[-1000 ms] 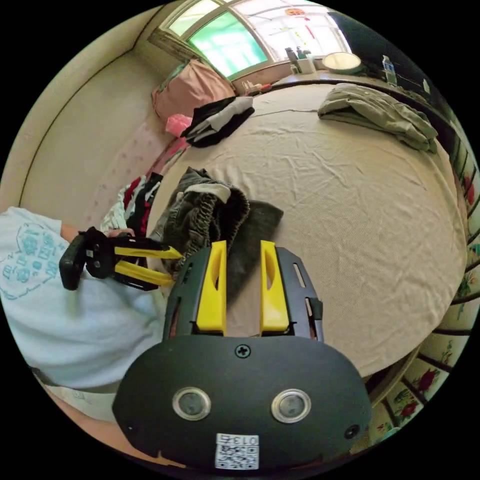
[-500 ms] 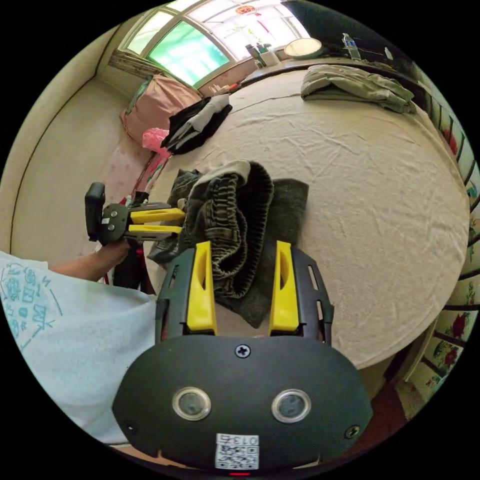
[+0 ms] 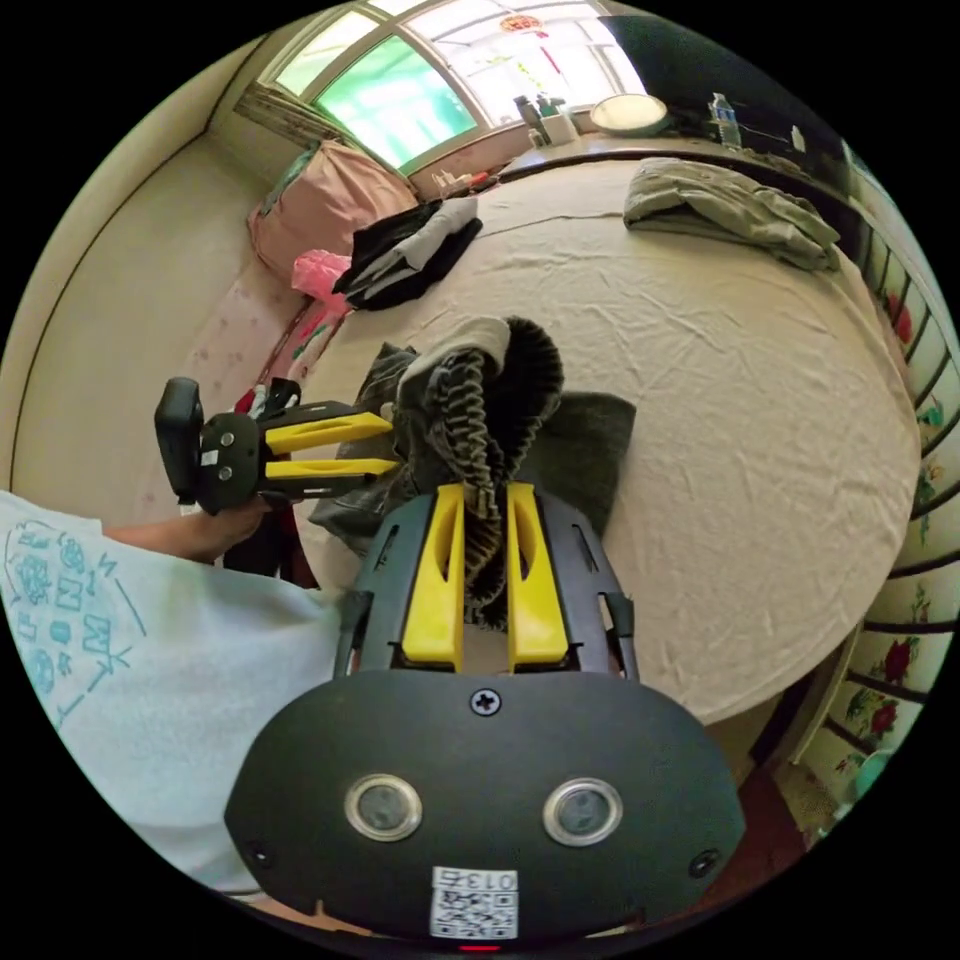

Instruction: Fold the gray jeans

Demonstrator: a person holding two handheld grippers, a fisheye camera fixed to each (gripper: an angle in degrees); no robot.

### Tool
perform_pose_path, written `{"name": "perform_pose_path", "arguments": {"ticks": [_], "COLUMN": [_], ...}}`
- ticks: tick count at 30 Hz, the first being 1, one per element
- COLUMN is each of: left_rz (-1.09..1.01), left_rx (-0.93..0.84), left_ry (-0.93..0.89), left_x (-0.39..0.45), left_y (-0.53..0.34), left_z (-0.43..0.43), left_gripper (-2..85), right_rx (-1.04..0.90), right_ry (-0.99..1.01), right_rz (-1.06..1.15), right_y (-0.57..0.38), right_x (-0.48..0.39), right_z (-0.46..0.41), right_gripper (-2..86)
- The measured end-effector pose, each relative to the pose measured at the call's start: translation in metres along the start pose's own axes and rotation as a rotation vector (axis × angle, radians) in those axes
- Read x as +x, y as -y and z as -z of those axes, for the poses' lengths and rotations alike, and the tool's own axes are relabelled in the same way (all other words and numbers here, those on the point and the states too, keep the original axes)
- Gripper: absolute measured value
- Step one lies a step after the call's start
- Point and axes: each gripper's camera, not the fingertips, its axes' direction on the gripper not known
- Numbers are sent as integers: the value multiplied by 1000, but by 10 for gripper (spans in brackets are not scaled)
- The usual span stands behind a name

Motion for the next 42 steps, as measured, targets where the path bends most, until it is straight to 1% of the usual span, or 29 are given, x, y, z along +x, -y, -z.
{"name": "perform_pose_path", "arguments": {"ticks": [2, 4, 5, 6, 7, 9, 11, 13, 14, 16, 17, 19, 20, 21, 23, 25, 26, 27, 29, 30, 32, 33, 35, 36, 38, 40, 42], "left_rz": [6, 41, 70, 76, 82, 85, 58, 27, 9, -1, -2, -4, 20, 45, 160, 193, 209, 228, 374, 410, 503, 514, 536, 534, 521, 530, 561], "left_rx": [-32, -31, -30, -29, -1, 72, 118, 95, 69, 29, 7, -50, -30, -20, 2, 15, 31, 55, 170, 181, 168, 163, 140, 137, 93, 82, 94], "left_ry": [-56, -99, -124, -124, -99, -27, 106, 171, 192, 214, 209, 177, 135, 109, -11, -68, -83, -83, -112, -138, -329, -369, -477, -498, -565, -627, -648], "left_x": [-8, -20, -30, -33, -40, -48, -57, -65, -72, -84, -94, -109, -121, -129, -161, -182, -195, -202, -236, -246, -281, -288, -306, -309, -320, -328, -339], "left_y": [3, 1, 0, -1, -5, -14, -18, -14, -9, -3, 0, 0, -4, -6, -10, -14, -19, -24, -53, -60, -82, -86, -94, -94, -92, -89, -89], "left_z": [-20, -26, -20, -16, -5, 12, 22, 15, 7, -5, -12, -27, -31, -32, -33, -27, -19, -13, 9, 10, -1, -6, -21, -24, -38, -46, -48], "left_gripper": [92, 85, 78, 76, 71, 67, 64, 57, 49, 32, 24, 17, 15, 14, 16, 29, 67, 85, 131, 135, 142, 142, 144, 145, 146, 145, 142], "right_rx": [-13, -15, -32, -14, 5, 94, 167, 182, 189, 223, 220, 138, 60, 83, 101, 105, 144, 210, 268, 252, 202, 161, 98, 69, 79, 70, 64], "right_ry": [18, 109, 159, 148, 123, -40, -122, -157, -210, -306, -361, -440, -464, -399, -293, -233, -182, -124, -50, -2, 73, 152, 238, 259, 271, 302, 325], "right_rz": [-56, -107, -111, -84, -69, -3, 88, 191, 250, 283, 284, 263, 239, 213, 135, 125, 117, 85, -2, -42, -86, -98, -128, -135, -148, -162, -163], "right_y": [-8, -11, -10, -11, -13, -19, -19, -14, -10, -7, -5, -3, -4, -9, -8, -5, -7, -12, -22, -28, -34, -36, -35, -34, -33, -29, -24], "right_x": [21, 38, 43, 40, 38, 20, -4, -31, -46, -58, -57, -43, -27, -13, 4, 9, 13, 21, 43, 59, 82, 95, 111, 117, 125, 133, 138], "right_z": [-10, -15, -9, 4, 12, 44, 56, 50, 40, 22, 9, -13, -28, -29, -19, -4, 13, 32, 51, 54, 48, 39, 27, 20, 16, 12, 10], "right_gripper": [77, 79, 79, 77, 76, 76, 75, 68, 58, 34, 22, 13, 12, 11, 15, 28, 69, 99, 124, 136, 145, 156, 167, 169, 170, 165, 157]}}
